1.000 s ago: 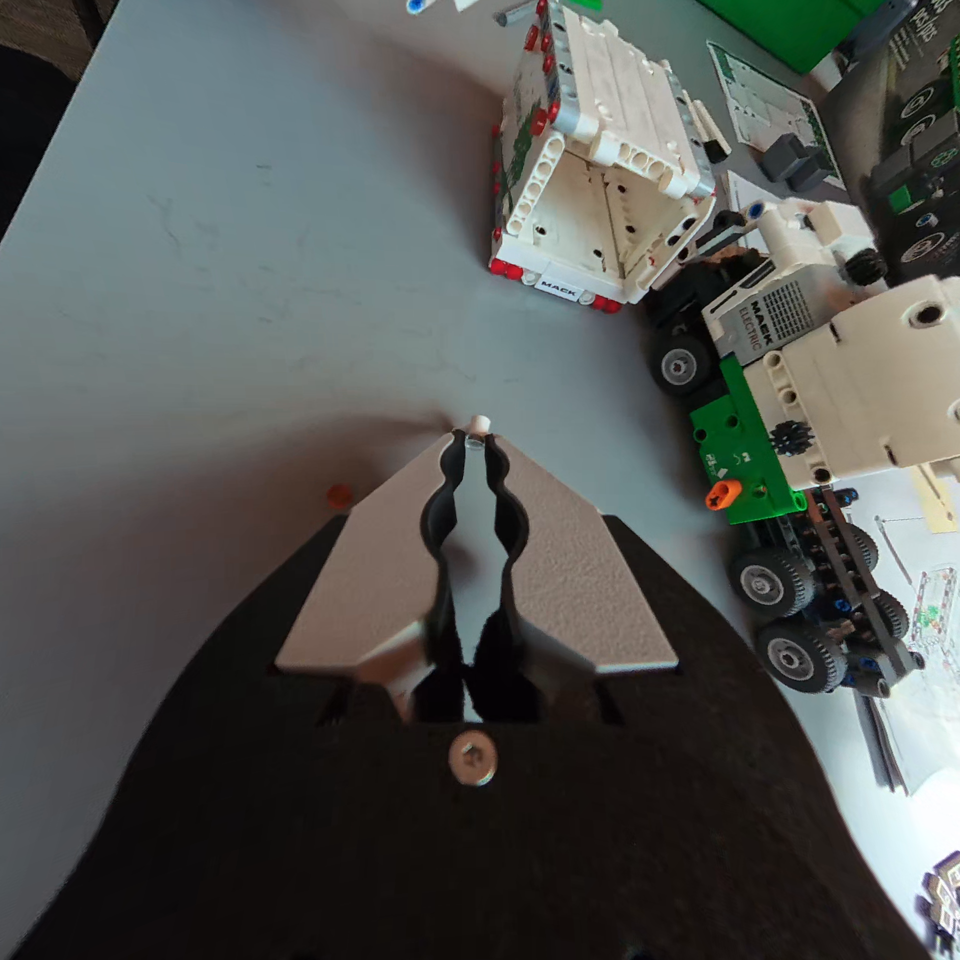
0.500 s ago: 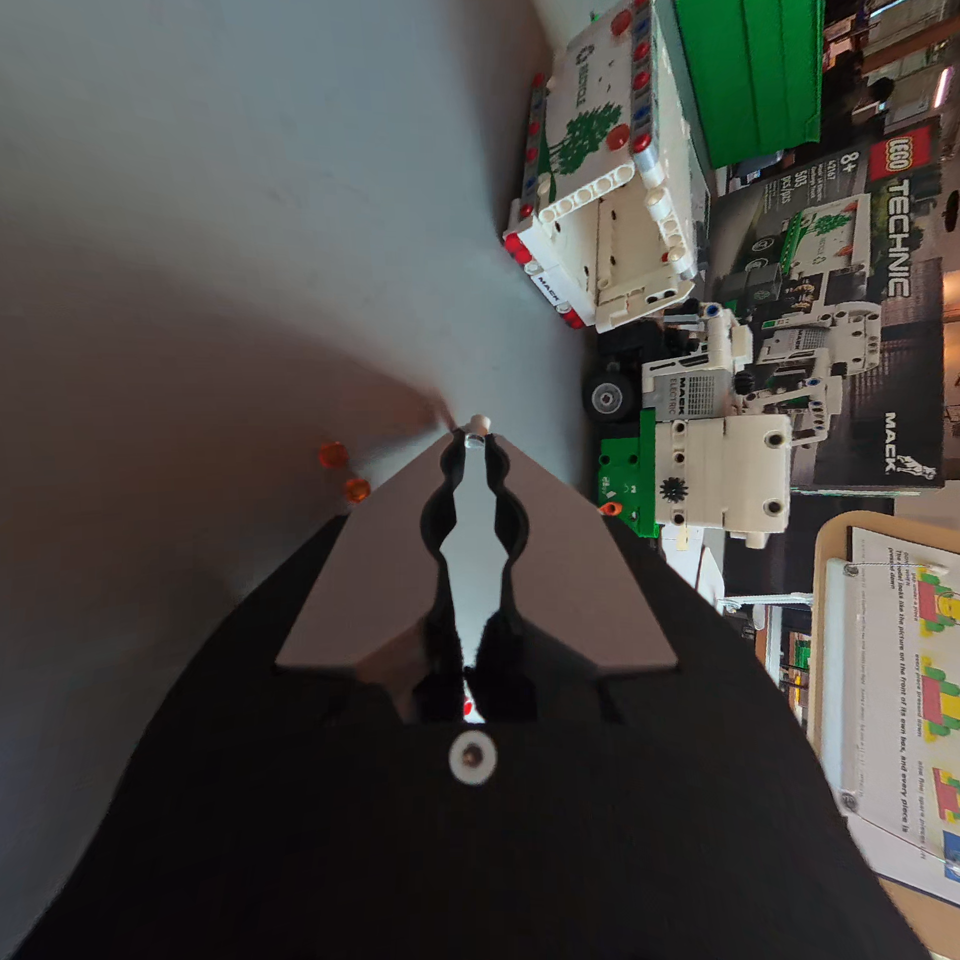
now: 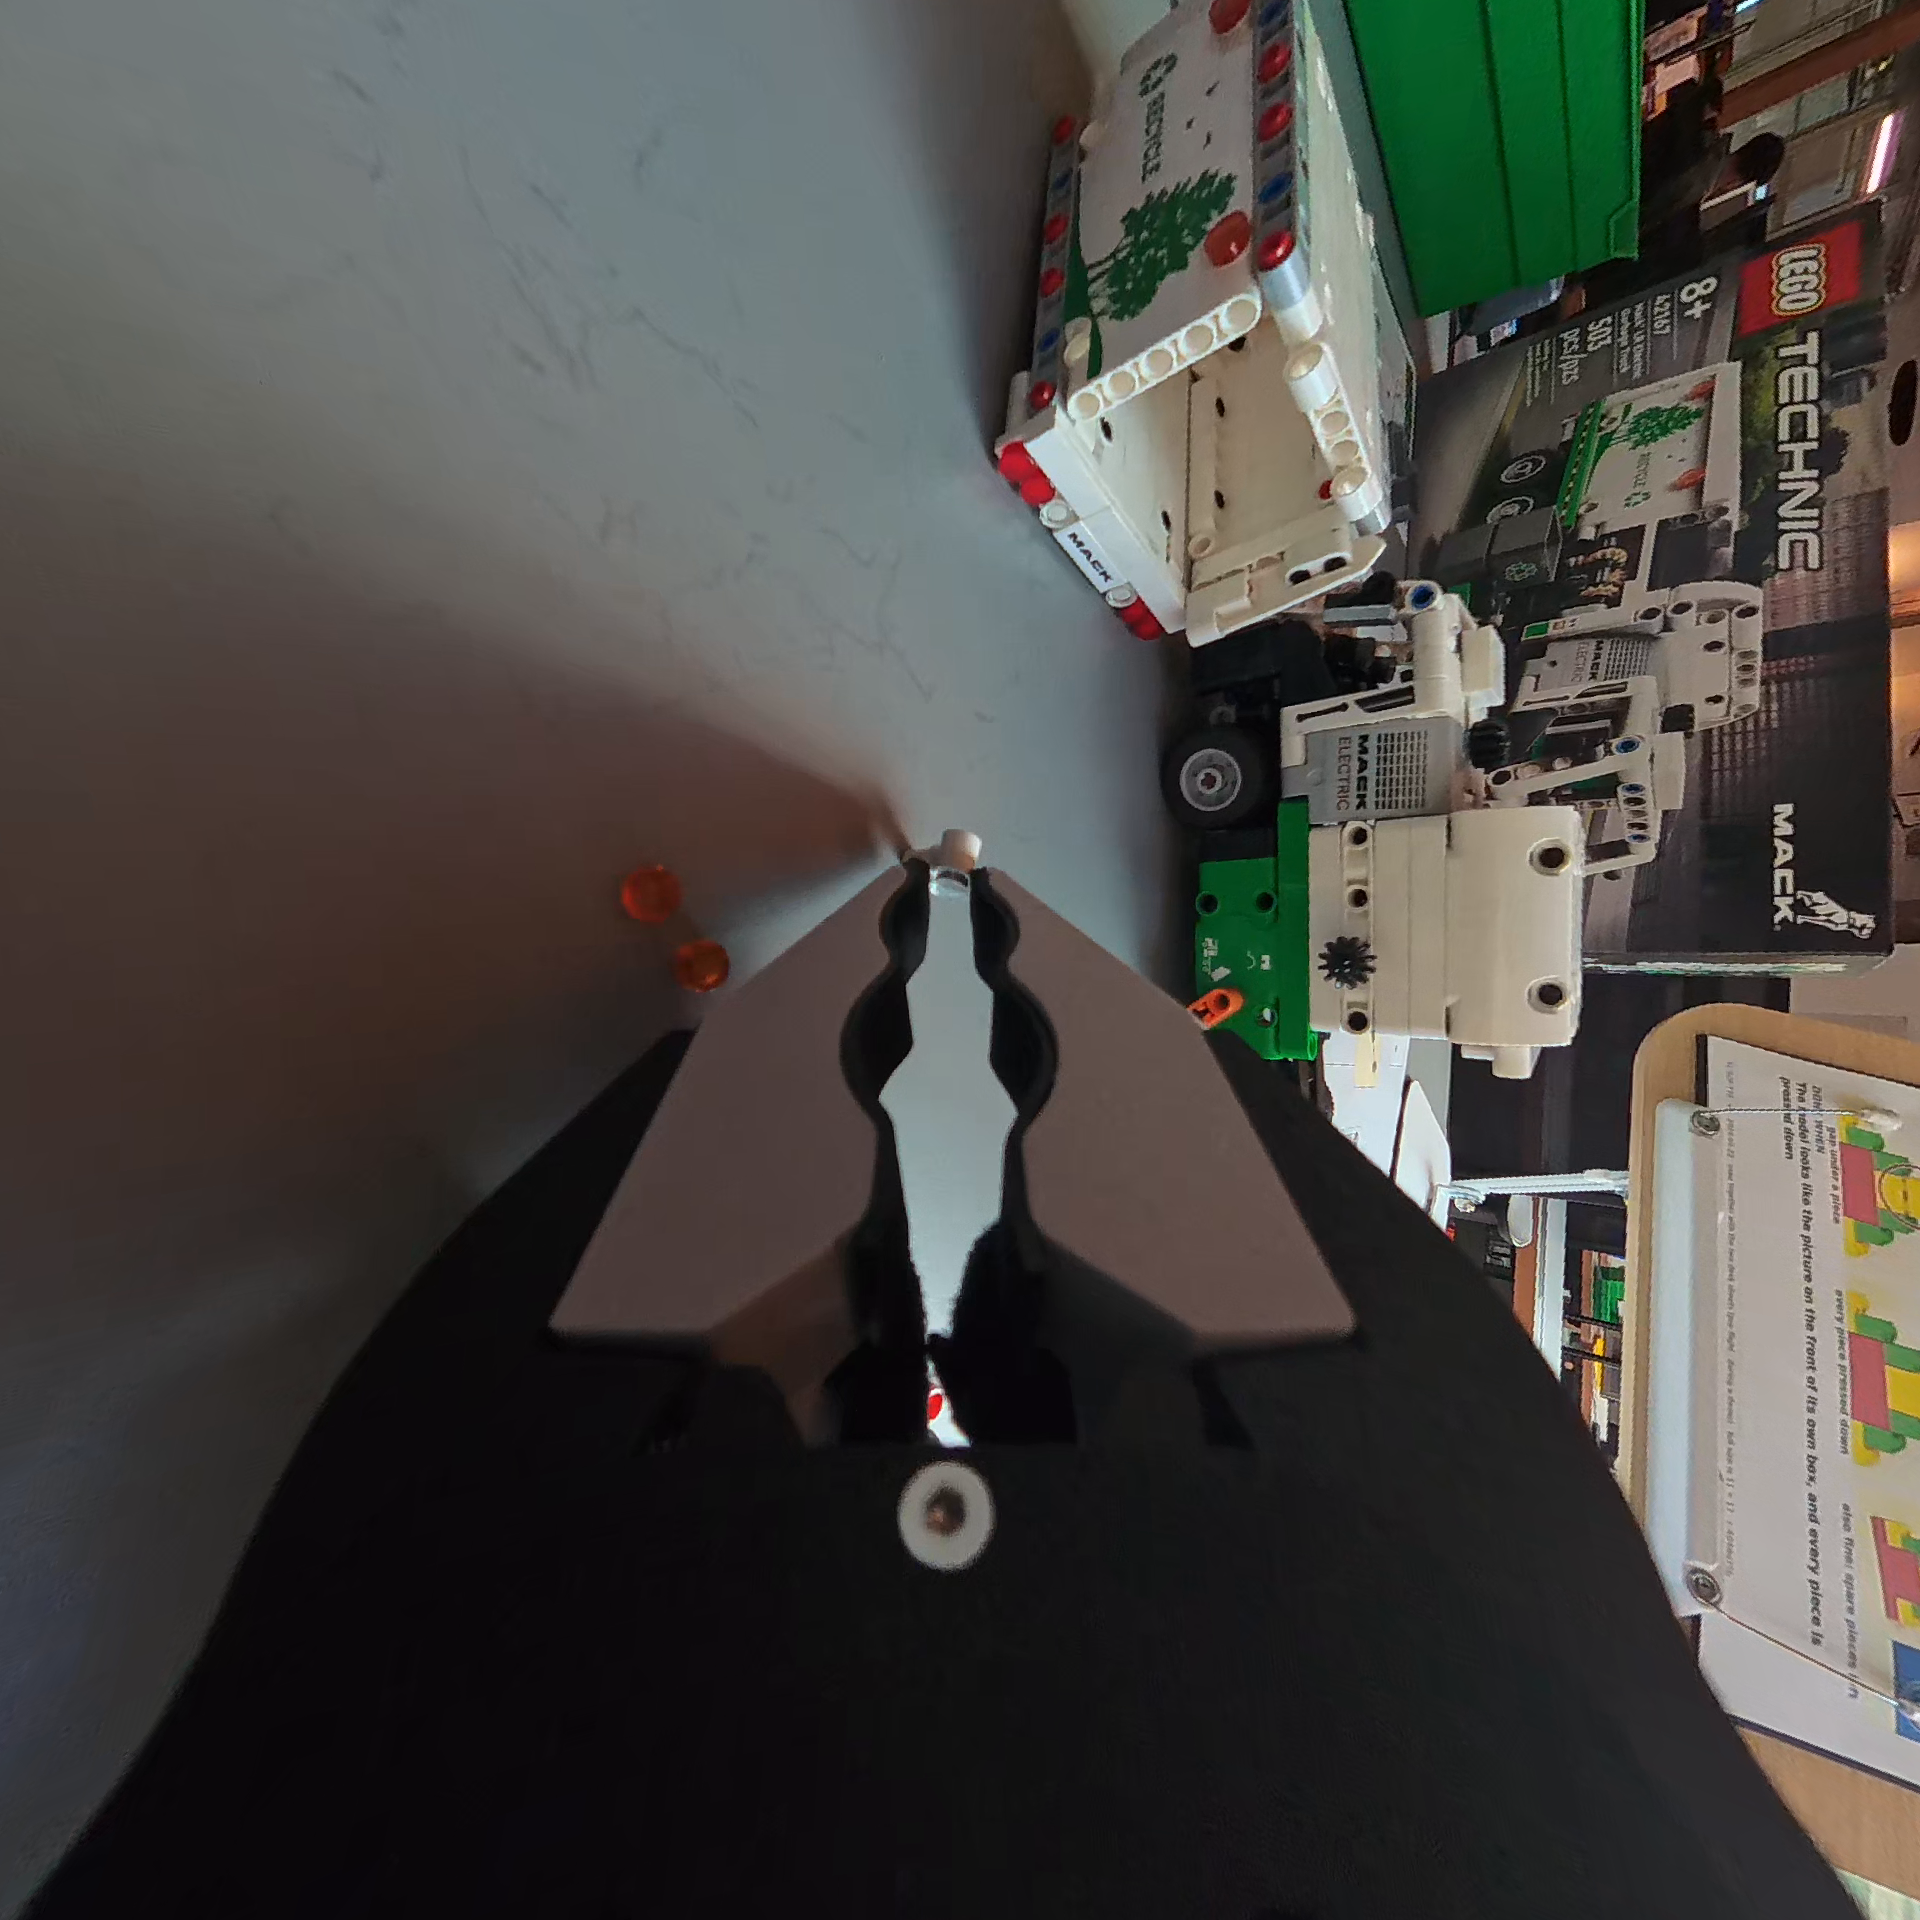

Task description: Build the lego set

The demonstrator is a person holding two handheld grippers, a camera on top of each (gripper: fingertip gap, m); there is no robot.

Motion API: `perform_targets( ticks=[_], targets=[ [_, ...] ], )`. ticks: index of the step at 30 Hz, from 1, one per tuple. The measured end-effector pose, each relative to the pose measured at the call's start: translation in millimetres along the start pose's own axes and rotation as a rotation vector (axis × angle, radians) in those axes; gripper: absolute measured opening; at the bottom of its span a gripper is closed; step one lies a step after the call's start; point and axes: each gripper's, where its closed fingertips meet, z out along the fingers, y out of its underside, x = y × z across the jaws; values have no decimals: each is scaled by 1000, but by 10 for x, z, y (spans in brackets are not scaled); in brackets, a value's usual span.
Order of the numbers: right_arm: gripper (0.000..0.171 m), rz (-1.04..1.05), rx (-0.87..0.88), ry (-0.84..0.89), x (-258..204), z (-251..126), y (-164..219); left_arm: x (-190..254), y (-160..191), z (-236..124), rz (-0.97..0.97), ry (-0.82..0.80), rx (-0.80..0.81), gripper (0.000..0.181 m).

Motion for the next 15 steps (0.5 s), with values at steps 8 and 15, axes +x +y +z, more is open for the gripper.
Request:
perform_targets(
  ticks=[8,15],
  targets=[
    [6,10,0,-3,-7,0,-11,-3,2,0,-1,-2,0,8],
    [7,10,4,-8,-18,-3,-22,-4,5,2,-2,-2,-2,8]
  ],
)
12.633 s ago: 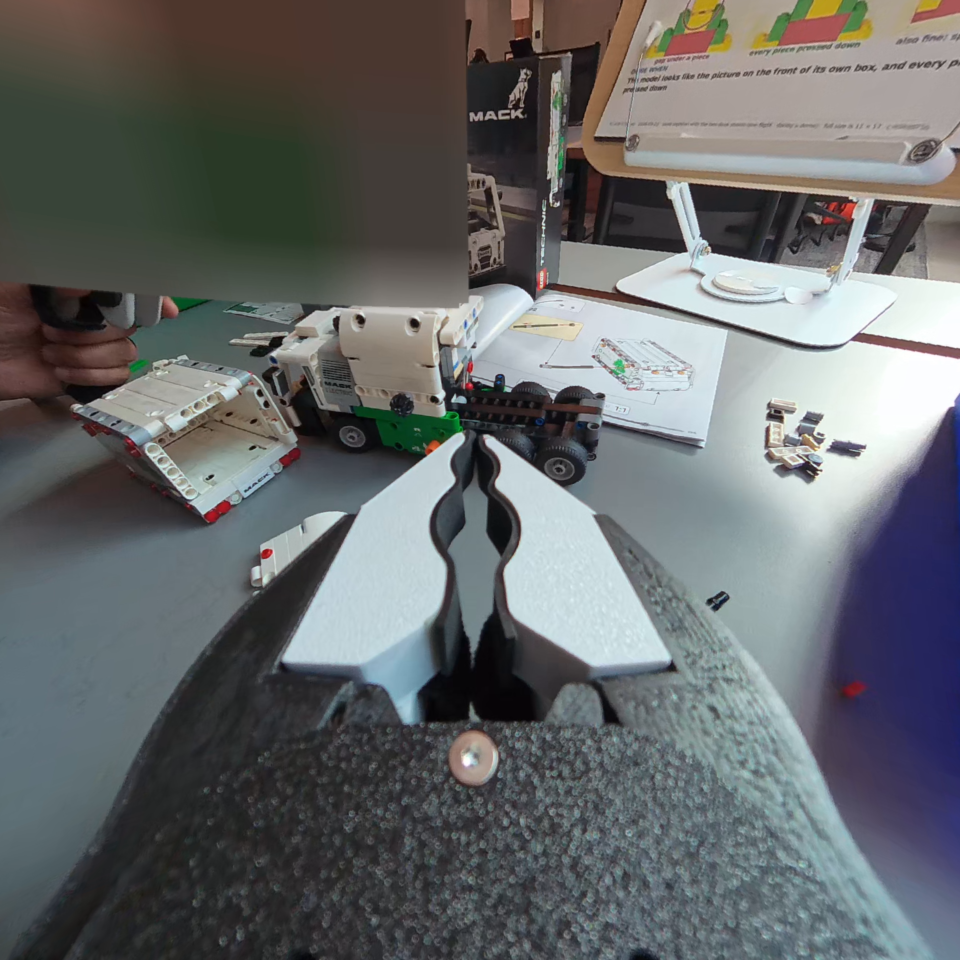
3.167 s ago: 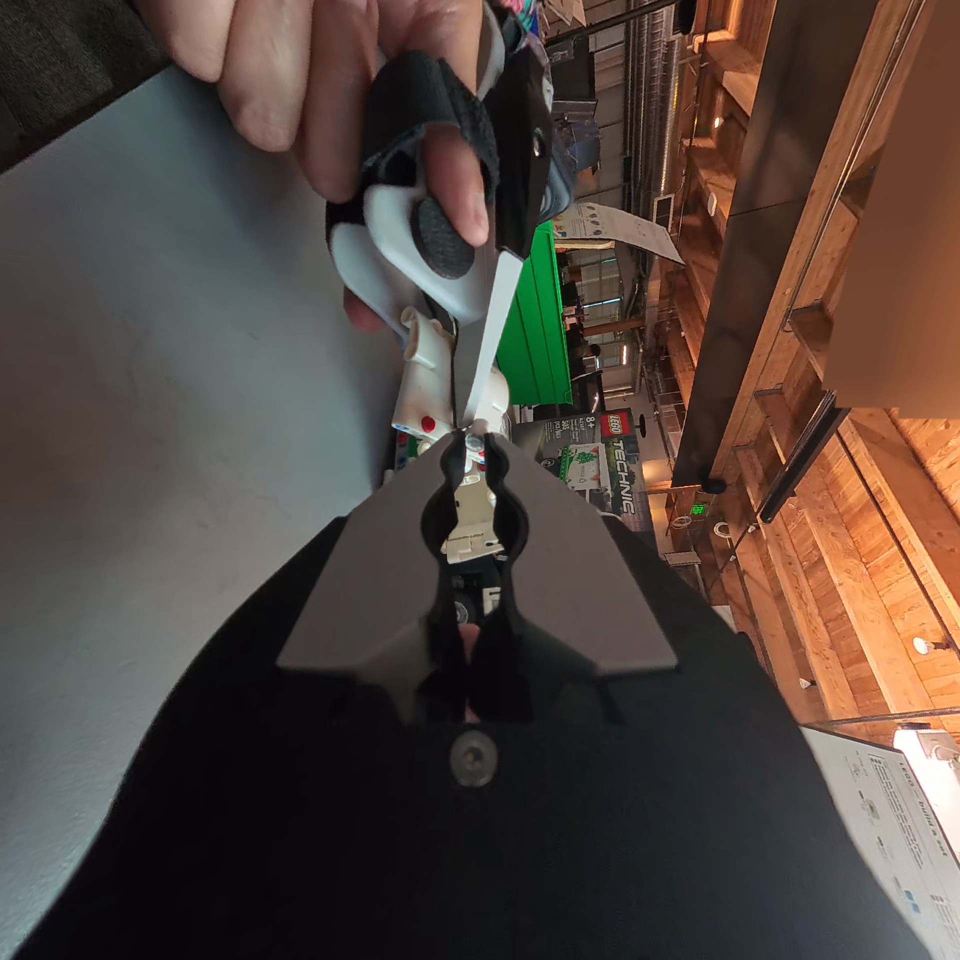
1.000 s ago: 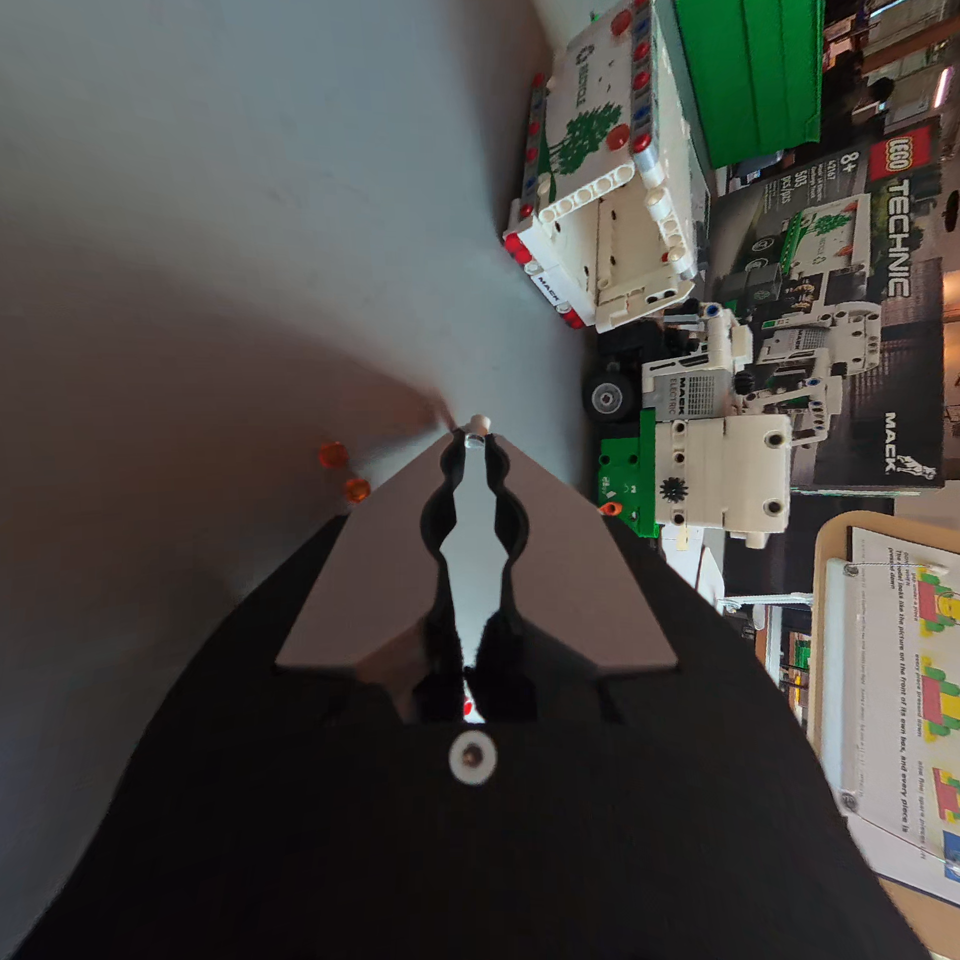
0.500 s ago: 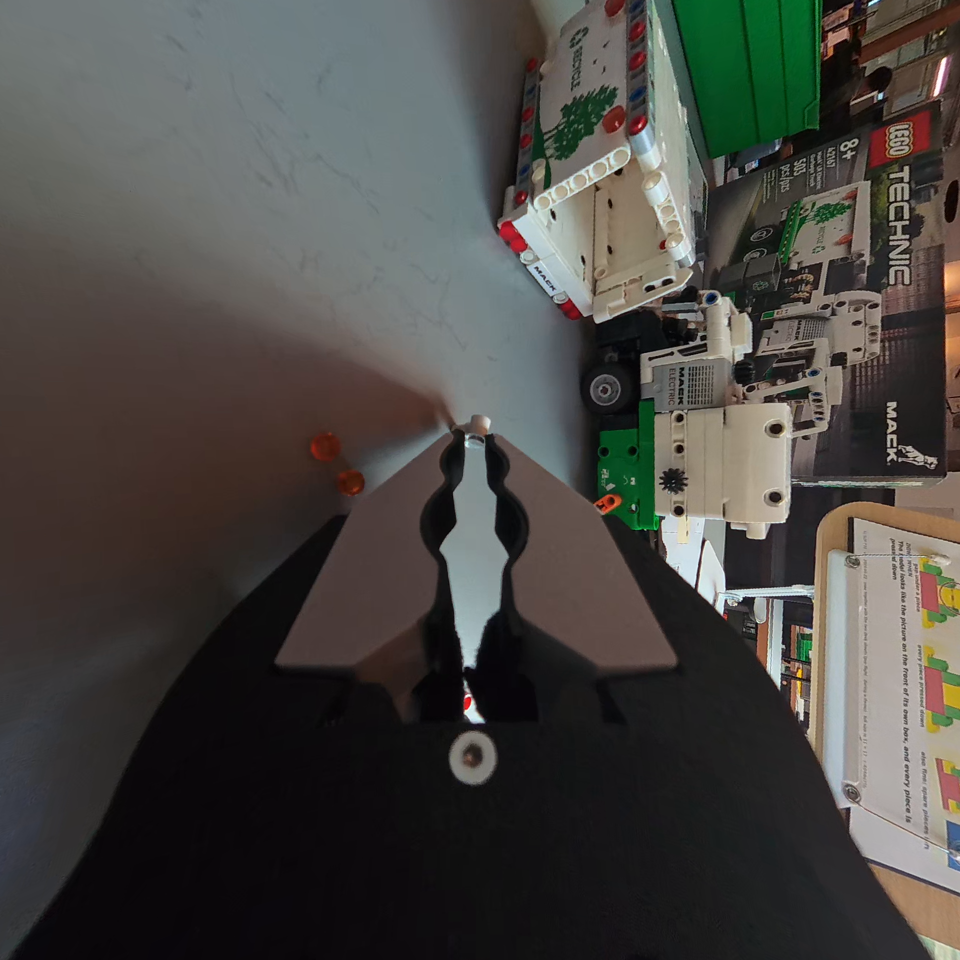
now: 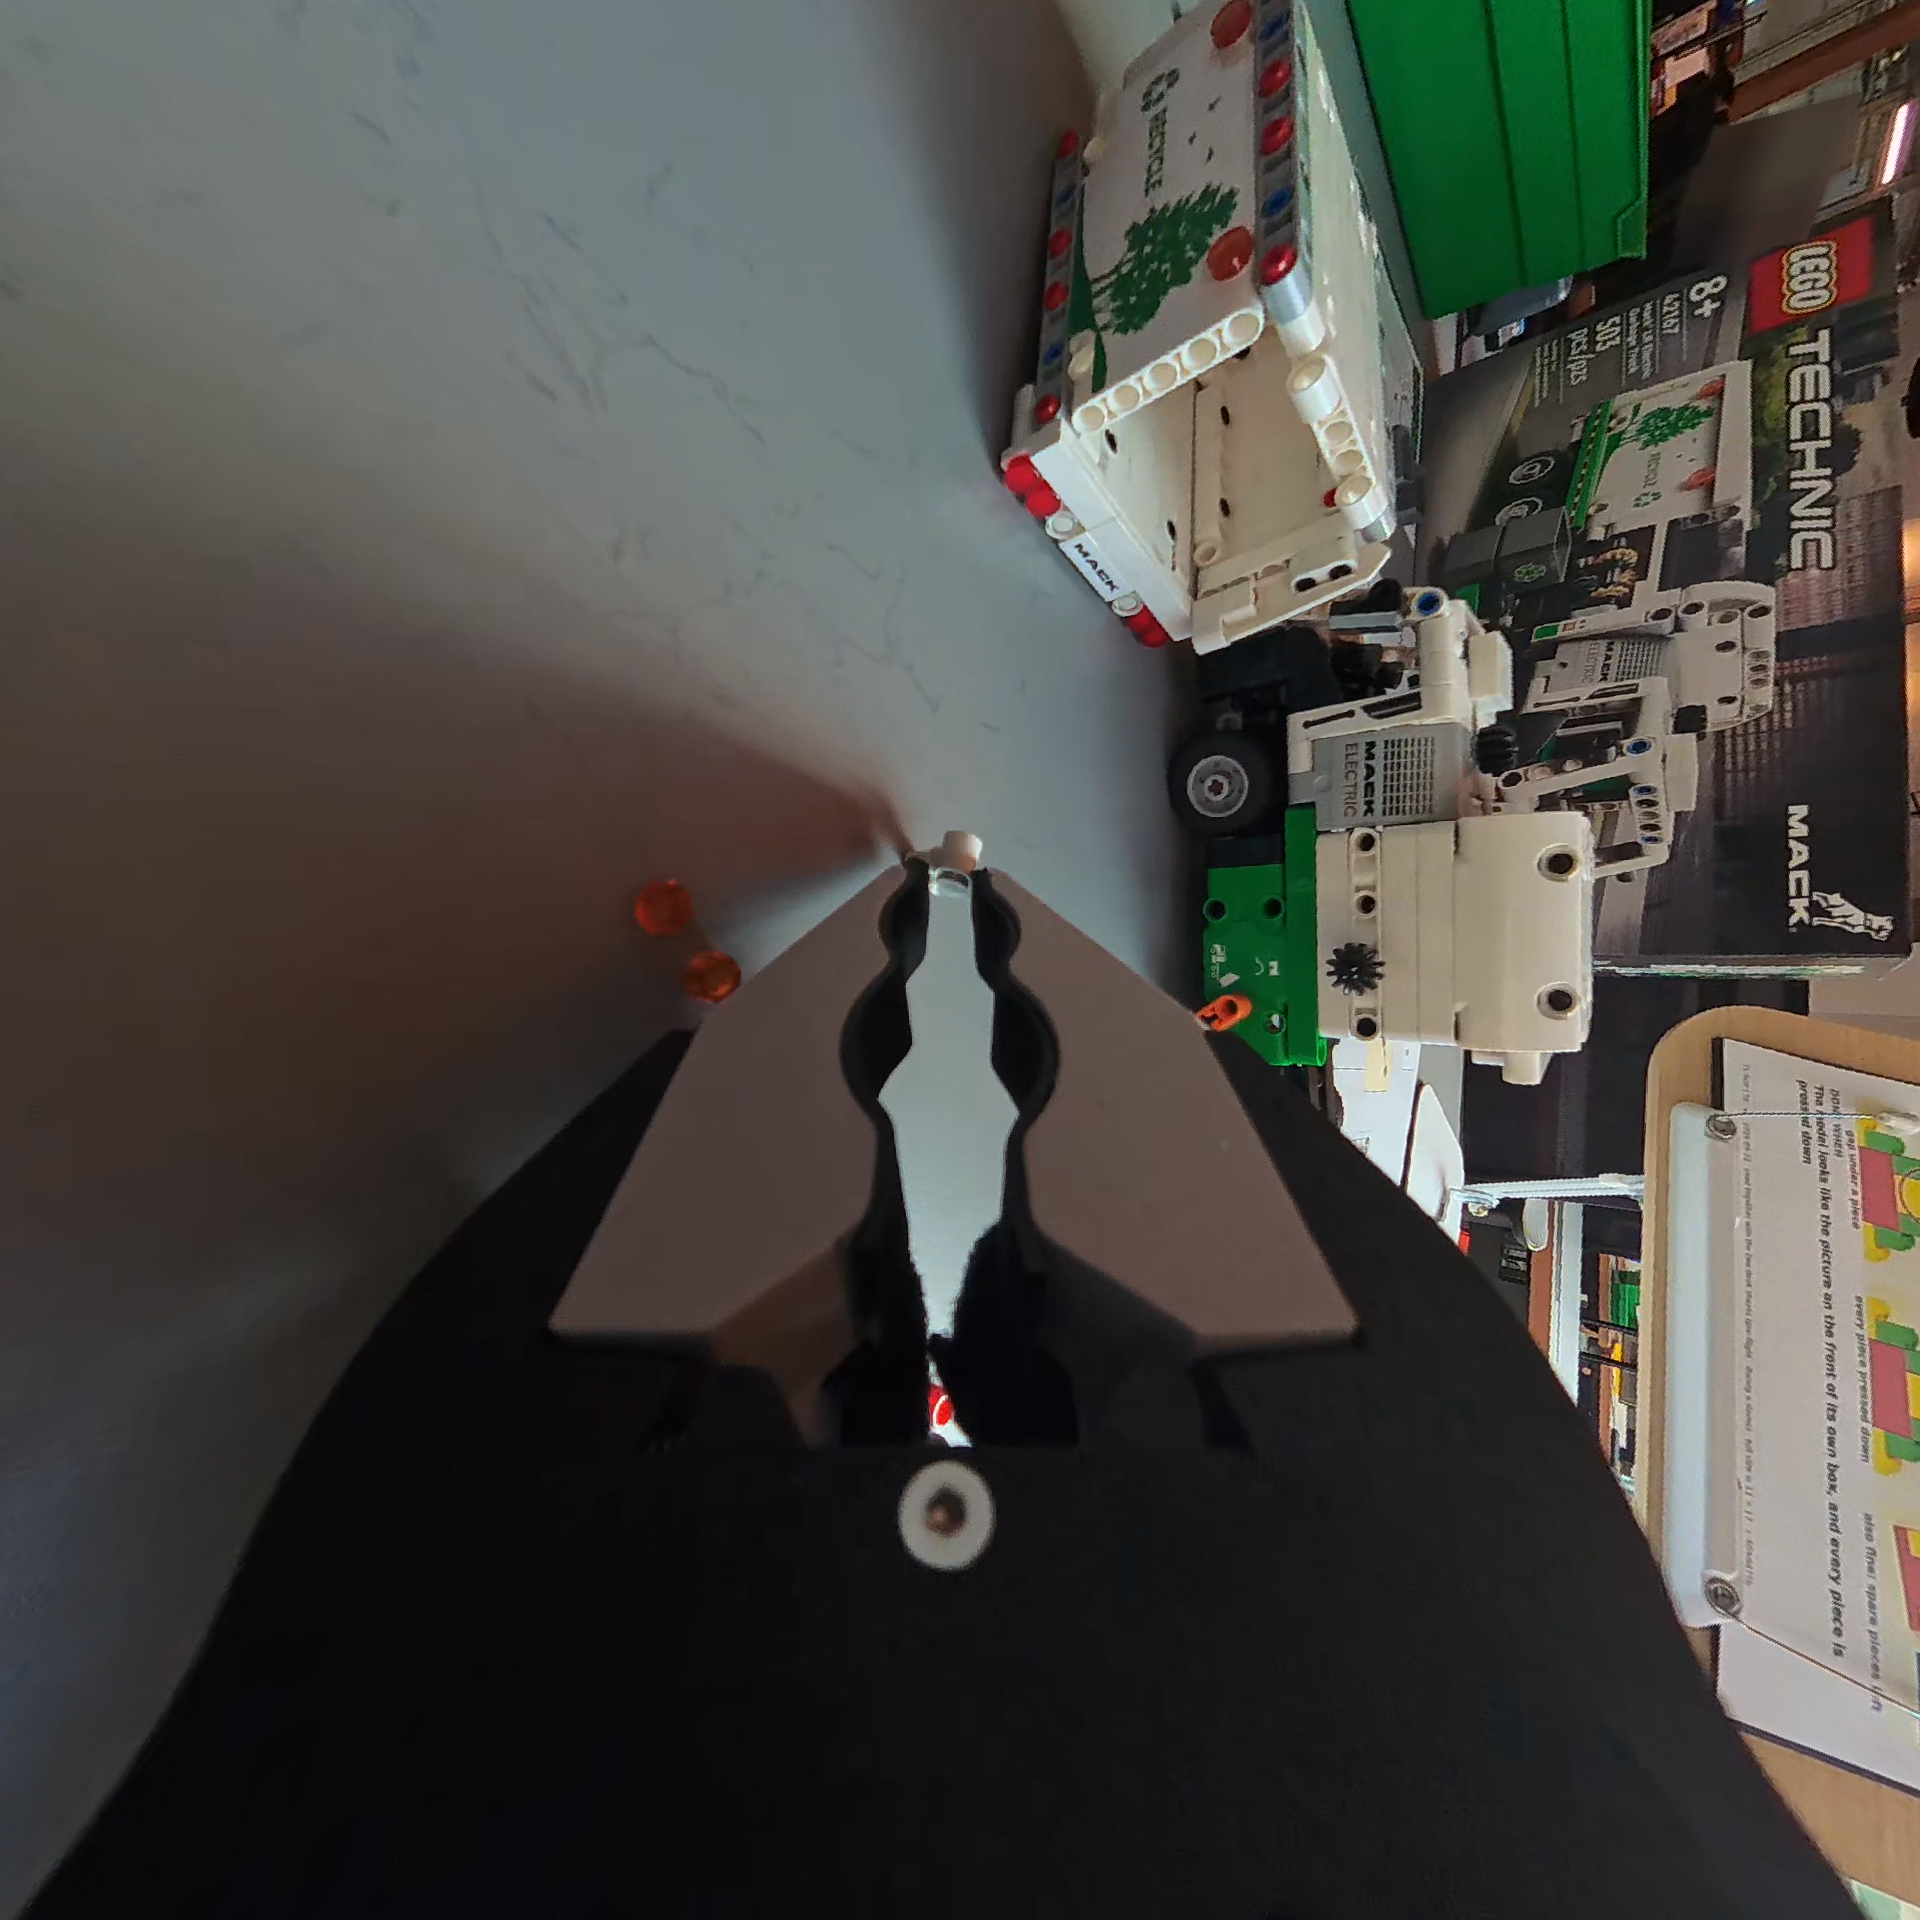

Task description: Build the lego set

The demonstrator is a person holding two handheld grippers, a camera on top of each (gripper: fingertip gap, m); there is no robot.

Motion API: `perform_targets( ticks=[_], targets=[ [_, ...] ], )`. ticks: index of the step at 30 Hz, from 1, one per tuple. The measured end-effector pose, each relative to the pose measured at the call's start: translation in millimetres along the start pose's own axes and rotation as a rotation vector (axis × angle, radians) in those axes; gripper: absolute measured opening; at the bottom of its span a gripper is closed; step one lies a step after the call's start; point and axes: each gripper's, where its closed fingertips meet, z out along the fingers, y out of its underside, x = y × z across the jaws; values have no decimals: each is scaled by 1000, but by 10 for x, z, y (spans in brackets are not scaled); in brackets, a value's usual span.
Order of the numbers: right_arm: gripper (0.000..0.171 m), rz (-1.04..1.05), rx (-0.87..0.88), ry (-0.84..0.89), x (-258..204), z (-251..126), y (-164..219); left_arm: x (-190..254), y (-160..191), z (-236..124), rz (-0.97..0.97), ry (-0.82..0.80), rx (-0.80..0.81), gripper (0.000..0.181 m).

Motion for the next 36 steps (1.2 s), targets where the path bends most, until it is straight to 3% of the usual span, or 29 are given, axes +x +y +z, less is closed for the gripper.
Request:
perform_targets(
  ticks=[24,36],
  targets=[
    [10,11,23,-11,-24,-5,-45,-1,0,1,-2,1,0,8],
    [11,111,65,-26,22,-69,-88,3,-3,-1,-5,7,0,8]
  ],
)
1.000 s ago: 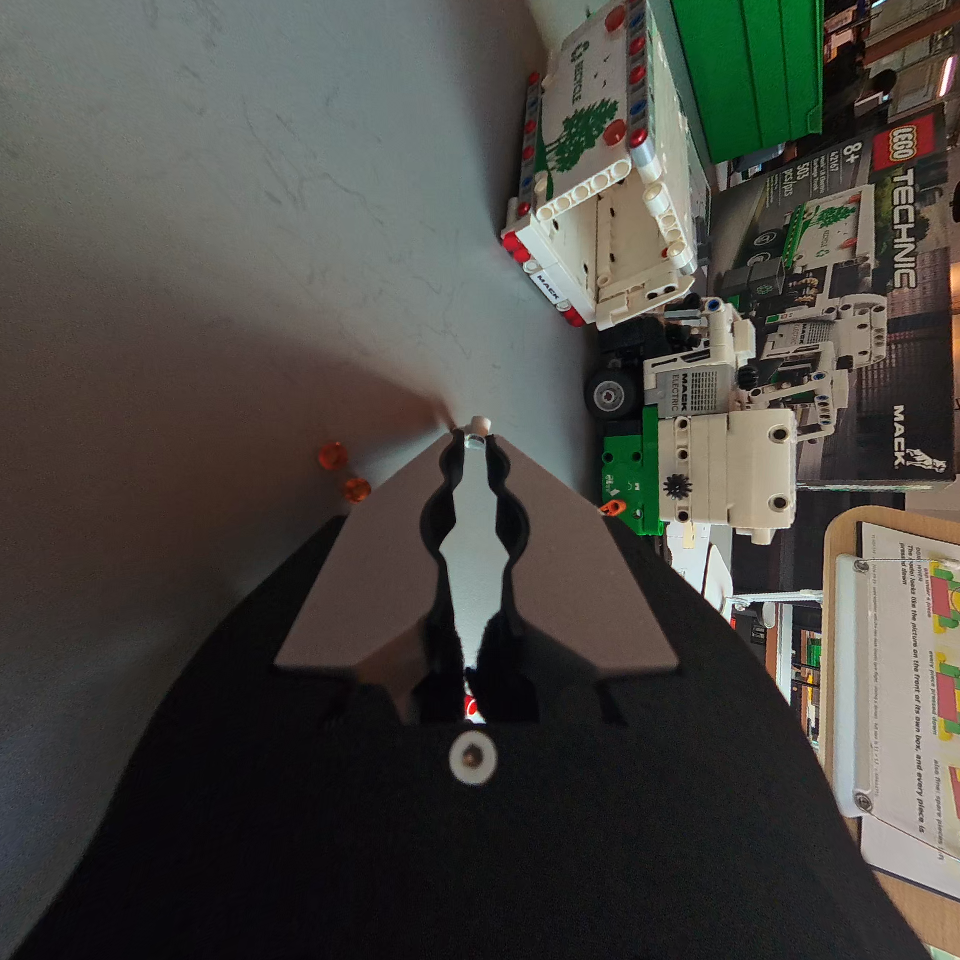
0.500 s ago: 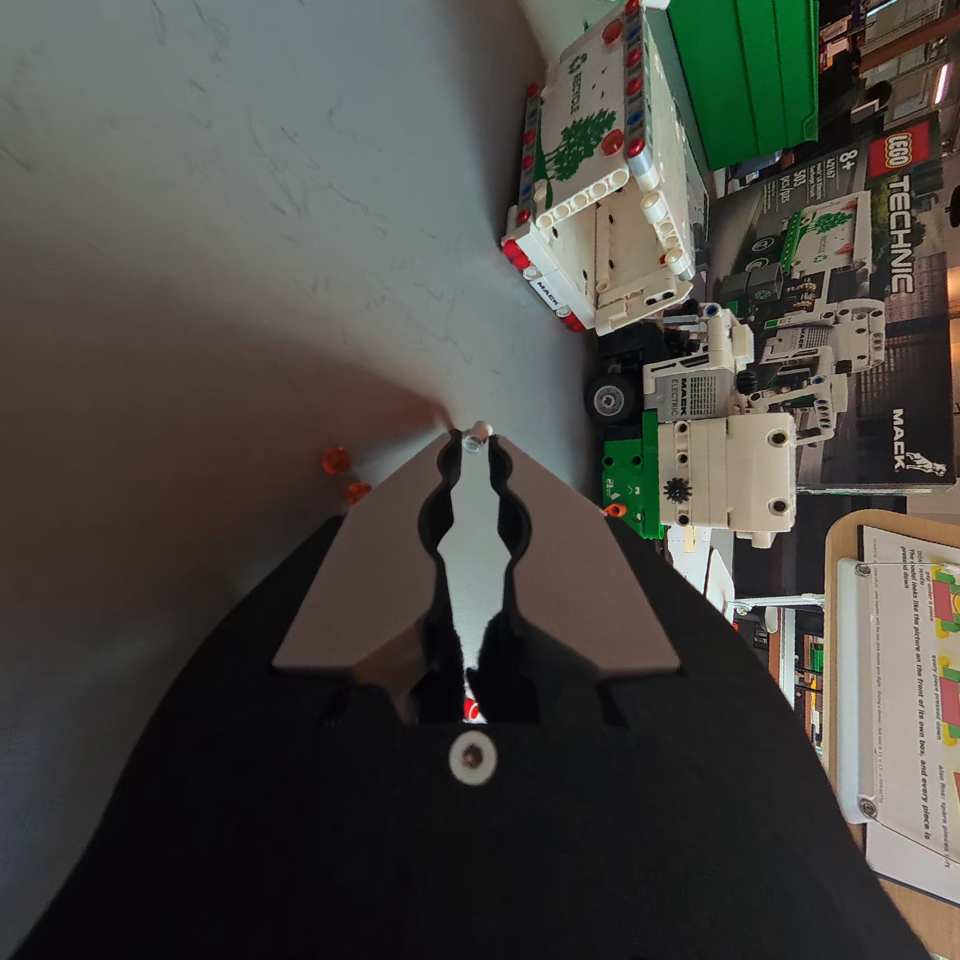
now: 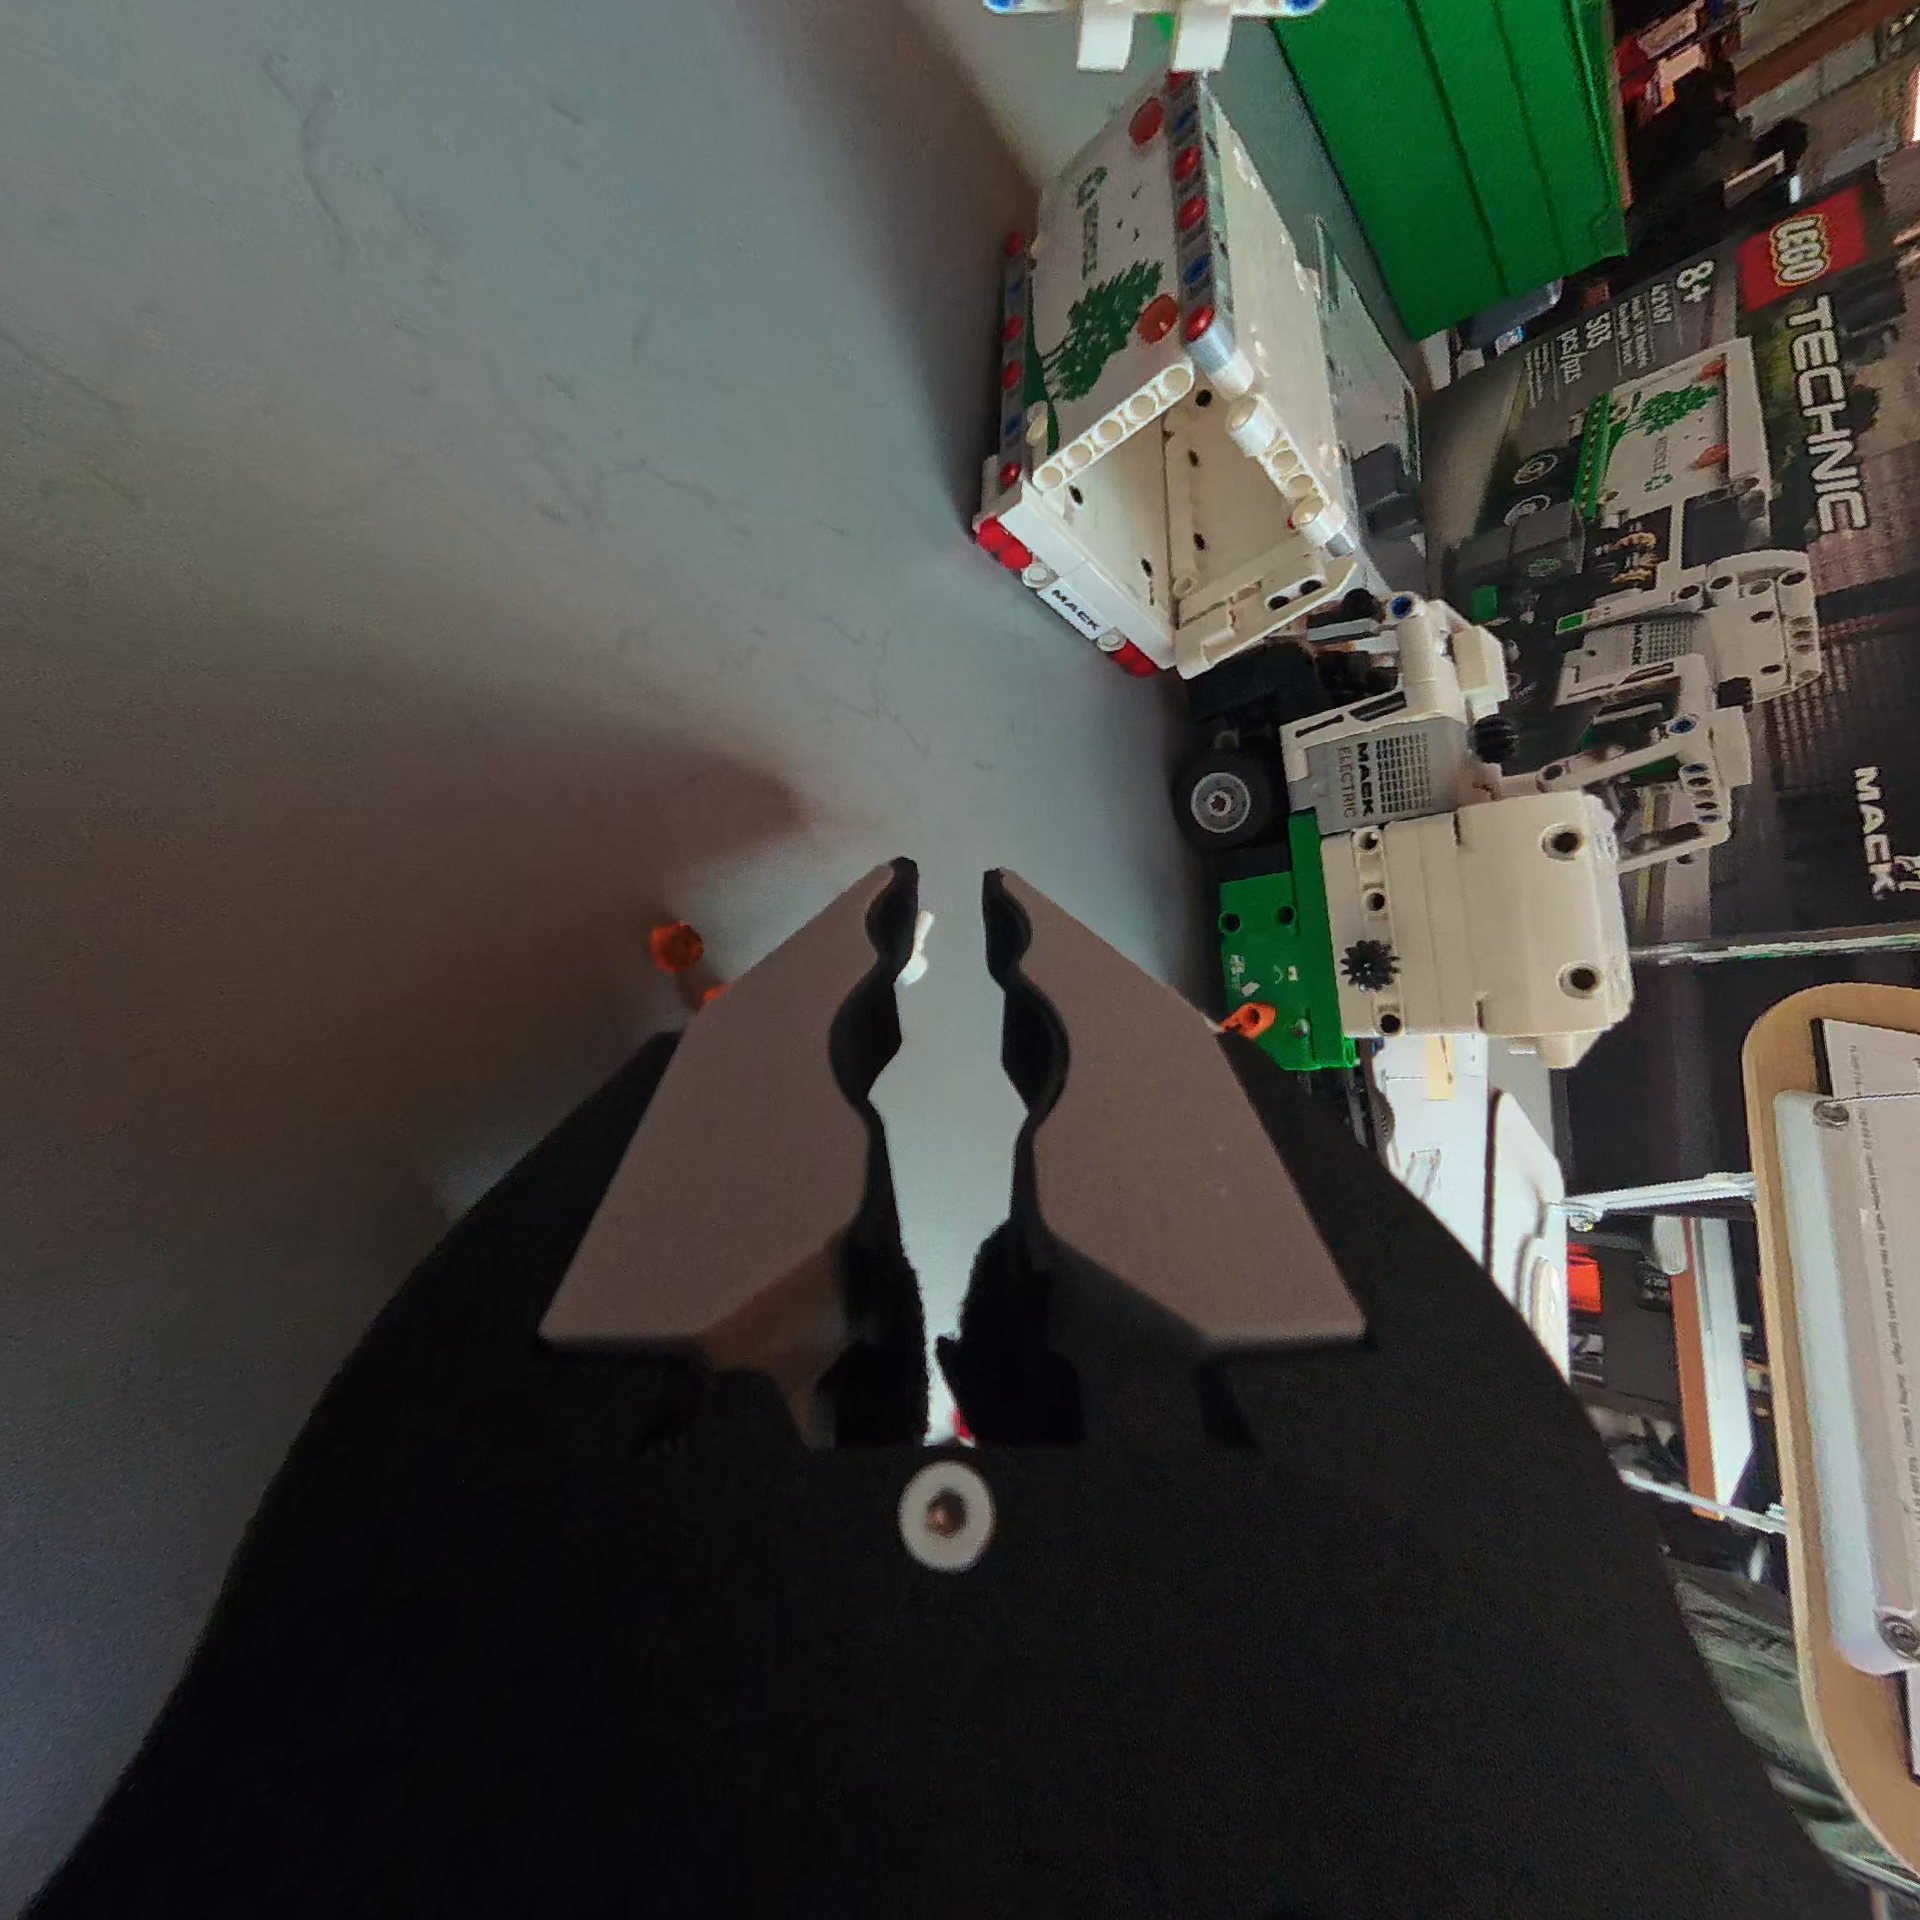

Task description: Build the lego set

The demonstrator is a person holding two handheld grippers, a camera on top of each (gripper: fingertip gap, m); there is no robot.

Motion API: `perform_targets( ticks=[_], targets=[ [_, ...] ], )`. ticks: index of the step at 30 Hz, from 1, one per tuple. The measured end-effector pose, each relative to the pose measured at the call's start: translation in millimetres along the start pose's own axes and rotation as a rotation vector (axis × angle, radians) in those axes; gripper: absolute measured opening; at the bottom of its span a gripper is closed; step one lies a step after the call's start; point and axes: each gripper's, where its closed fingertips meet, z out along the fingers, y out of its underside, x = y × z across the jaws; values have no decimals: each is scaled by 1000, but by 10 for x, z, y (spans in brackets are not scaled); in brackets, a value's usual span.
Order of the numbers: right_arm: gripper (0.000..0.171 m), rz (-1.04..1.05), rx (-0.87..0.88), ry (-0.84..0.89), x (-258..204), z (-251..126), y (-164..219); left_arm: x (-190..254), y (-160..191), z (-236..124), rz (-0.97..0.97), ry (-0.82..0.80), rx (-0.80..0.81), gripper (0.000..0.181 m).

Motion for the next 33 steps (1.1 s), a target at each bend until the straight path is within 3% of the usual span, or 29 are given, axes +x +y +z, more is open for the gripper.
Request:
perform_targets(
  ticks=[2,5,8,10,17,20,22,24,28,30,33],
  targets=[
    [11,94,7,-16,32,-55,-7,2,0,1,-4,5,-1,8],
    [11,435,-65,-24,164,-143,133,8,-8,-9,-13,15,3,8],
    [29,817,-41,-168,34,-187,117,23,-5,-13,-14,28,1,8],
    [37,938,-9,-231,-34,-194,61,37,5,-8,-13,39,-7,8],
    [27,795,-105,-191,-152,14,149,78,39,13,-23,75,-35,8],
    [10,759,-92,-200,-139,55,119,92,44,12,-29,89,-40,8],
    [10,687,-111,-184,-112,62,135,98,46,15,-37,97,-44,8],
    [9,530,-136,-168,-59,44,99,94,49,25,-46,98,-50,8],
    [9,132,-103,-46,226,-36,-431,146,39,60,-6,109,-36,8],
    [9,197,-38,-56,274,-45,-773,225,42,59,55,117,-18,8],
    [9,625,145,-208,168,-19,-1148,344,31,-8,195,97,39,8]
  ],
)
